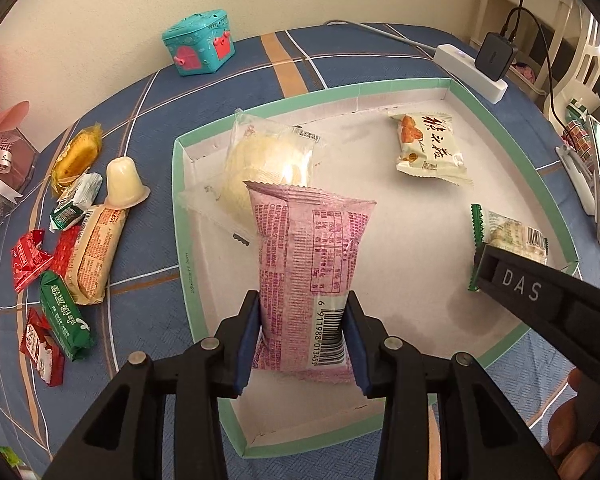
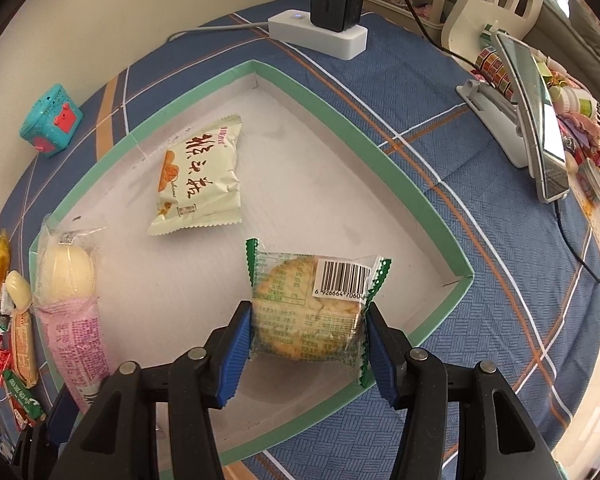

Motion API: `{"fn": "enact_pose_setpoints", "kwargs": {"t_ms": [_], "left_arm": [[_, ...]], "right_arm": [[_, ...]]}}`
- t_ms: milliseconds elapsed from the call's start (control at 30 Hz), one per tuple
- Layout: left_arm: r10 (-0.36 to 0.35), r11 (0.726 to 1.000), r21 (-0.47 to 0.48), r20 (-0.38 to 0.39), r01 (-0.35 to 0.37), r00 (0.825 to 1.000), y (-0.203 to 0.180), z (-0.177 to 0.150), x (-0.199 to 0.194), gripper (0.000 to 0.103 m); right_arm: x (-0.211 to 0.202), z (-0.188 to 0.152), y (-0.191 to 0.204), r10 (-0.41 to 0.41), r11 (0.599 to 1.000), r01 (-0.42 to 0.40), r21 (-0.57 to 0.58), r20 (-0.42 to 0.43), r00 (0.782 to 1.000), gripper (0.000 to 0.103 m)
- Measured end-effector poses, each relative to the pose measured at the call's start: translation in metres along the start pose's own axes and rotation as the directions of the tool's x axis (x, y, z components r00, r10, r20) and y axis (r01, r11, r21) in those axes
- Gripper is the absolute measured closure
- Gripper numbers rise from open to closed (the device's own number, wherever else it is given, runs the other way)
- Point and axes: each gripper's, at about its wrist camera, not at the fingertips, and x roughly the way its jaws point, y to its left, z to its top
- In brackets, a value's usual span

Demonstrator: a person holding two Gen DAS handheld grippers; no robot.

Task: Organize snacks
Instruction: 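Release the pink wafer pack with the left tool while the right tool releases the biscuit in the tray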

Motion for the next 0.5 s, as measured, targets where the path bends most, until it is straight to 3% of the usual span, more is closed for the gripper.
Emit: {"fn": "enact_pose_setpoints", "kwargs": {"t_ms": [100,233,300,500], "left_arm": [[-0.022,1.000,-0.006,-0.006,0.022,1.000,0.0006,0.0007,0.0006,0.040],[-0.022,1.000,0.017,0.012,0.022,1.000,-0.0038,0.0025,-0.0035,0.034],[-0.028,0.999,0.021,0.016,0.027,0.999,-0.0057,0.0028,-0.0049,0.019],[-0.030,0.999,0.031,0.027,0.029,0.999,-0.0080,0.0033,-0.0088,0.011]], "right_arm": [[0.0034,-0.0003,-0.0004,-0.001,1.000,0.001,-0.004,-0.007,1.000,0.045],[0.0038,-0.0018,-0.0020,-0.002,1.000,0.002,-0.007,-0.007,1.000,0.044],[0.0040,-0.0019,-0.0022,0.001,1.000,-0.001,-0.011,-0.006,1.000,0.042],[0.0080,-0.0015,0.0007,0.022,0.999,-0.022,-0.026,-0.001,1.000,0.033]]}}
